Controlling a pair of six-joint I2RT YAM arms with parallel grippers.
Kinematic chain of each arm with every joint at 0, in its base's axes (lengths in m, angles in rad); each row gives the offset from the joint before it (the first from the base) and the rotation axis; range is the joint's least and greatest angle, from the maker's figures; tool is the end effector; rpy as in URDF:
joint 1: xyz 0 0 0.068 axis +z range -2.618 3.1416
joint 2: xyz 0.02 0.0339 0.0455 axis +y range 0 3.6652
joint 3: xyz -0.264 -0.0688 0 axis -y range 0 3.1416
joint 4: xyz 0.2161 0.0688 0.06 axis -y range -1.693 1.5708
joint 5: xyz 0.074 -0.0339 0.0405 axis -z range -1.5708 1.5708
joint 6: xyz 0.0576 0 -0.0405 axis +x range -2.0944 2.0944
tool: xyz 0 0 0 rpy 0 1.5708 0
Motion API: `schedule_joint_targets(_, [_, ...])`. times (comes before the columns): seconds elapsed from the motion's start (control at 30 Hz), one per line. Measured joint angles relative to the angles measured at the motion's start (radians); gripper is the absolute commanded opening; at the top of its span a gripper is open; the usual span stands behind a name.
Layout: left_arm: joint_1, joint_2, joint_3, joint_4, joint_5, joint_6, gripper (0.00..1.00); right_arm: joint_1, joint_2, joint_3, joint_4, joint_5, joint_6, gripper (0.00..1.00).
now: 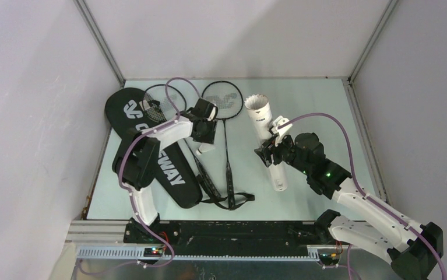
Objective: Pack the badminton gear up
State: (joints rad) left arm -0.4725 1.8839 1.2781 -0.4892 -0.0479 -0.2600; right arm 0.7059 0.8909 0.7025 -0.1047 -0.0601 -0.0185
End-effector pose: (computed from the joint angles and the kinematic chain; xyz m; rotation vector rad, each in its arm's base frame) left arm 0.3337 -0.1675 0.1740 0.2683 2.6619 -0.1725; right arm 0.1526 0.1346 0.2993 -0.7118 1.7589 0.5285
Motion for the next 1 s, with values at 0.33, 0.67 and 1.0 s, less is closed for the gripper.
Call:
schedule_joint_targets(0.33, [0.000, -0.317, -0.022, 0.037, 0.006, -0.010, 0.37, 0.000, 0.000, 0.000, 0.000, 0.004, 0.000, 0.37])
schedule_joint_targets(0.67, [0.000, -0.739, -0.037, 0.243, 0.053, -0.115, 0.44, 0.004, 0.058, 0.000, 0.025, -0.031, 0.000, 0.37])
schedule_joint_targets(1.0, [-0.001, -0.911, -0.107, 0.357, 0.080, -0.119, 1.00, 0.005, 0.067, 0.000, 0.032, -0.031, 0.006, 0.38])
